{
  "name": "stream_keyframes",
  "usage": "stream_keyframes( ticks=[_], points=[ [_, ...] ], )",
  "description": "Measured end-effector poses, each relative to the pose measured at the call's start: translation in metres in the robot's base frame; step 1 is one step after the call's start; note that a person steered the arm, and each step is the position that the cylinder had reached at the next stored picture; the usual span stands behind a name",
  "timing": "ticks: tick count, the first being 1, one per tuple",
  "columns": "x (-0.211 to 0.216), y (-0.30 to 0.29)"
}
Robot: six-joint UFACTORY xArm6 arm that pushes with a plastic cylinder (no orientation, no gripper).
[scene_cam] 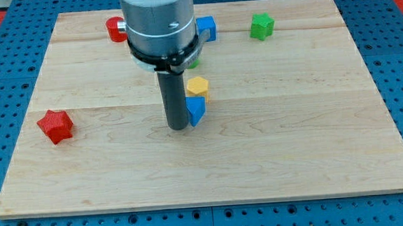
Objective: Move the blue triangle slightli down
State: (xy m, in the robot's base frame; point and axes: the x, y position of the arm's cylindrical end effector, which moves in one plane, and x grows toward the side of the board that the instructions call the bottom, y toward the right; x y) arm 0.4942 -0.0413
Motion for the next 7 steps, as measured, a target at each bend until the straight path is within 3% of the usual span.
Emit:
stream_keyframes(
  ticks=[2, 5, 7],
  points=[
    [0.002, -0.020],
    [-0.096, -0.012],
    [-0.115, 0.059]
  ],
)
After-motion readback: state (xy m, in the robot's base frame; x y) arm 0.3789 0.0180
